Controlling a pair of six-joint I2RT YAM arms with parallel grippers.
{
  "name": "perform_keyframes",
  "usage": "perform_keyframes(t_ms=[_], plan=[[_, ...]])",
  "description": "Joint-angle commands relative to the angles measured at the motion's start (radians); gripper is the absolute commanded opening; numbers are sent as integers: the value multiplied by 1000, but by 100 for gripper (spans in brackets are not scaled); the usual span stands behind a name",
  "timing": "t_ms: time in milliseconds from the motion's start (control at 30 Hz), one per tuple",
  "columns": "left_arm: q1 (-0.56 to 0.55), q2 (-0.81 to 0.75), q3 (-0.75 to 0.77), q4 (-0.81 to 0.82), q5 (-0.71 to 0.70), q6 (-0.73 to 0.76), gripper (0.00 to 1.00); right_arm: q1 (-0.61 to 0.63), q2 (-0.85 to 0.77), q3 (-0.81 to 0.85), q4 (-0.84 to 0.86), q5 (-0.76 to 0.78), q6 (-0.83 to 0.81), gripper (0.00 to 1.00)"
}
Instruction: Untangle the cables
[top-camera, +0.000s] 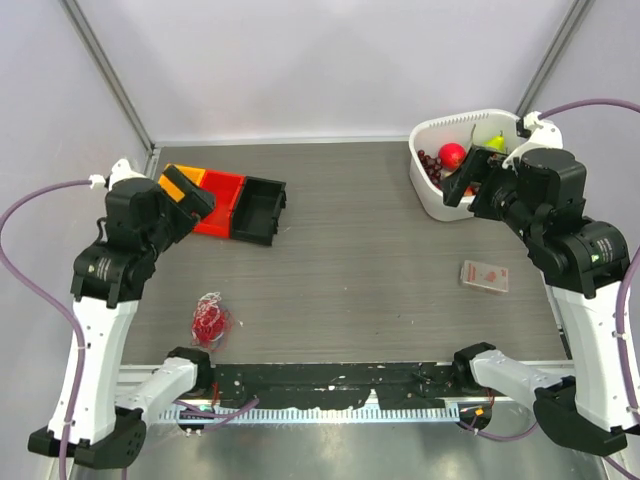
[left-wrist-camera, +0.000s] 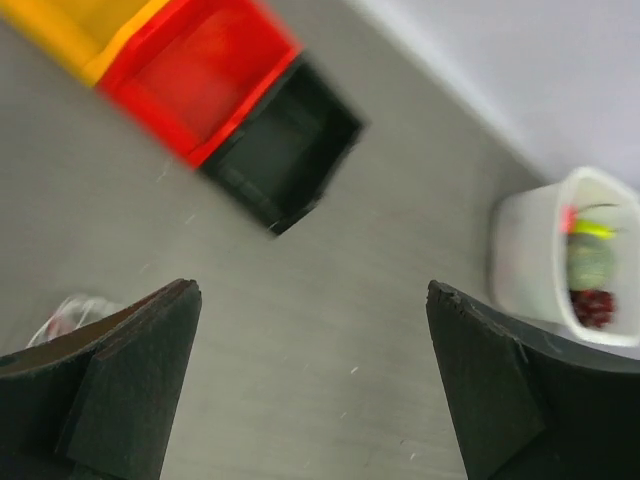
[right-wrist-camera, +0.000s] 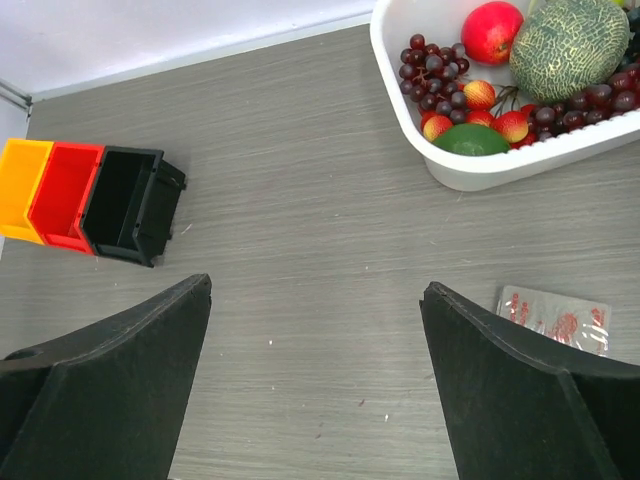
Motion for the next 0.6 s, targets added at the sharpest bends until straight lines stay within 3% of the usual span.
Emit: perform_keyframes(t_ms=[0, 133, 333, 533, 567], plan=[[6, 134, 50, -476, -173, -129, 100, 4, 30, 27, -34, 24, 38, 91], [9, 227, -54, -555, -224, -200, 99, 4, 75, 45, -65, 21, 49, 91], [26, 245, -316, -440, -203, -252, 100, 4, 88, -8, -92, 50, 110, 91], [150, 276, -572, -246, 5, -295, 99, 4, 41, -82, -67, 38, 190, 91], [152, 283, -591, -210, 29, -286, 95, 4, 33, -87, -63, 32, 202, 91]])
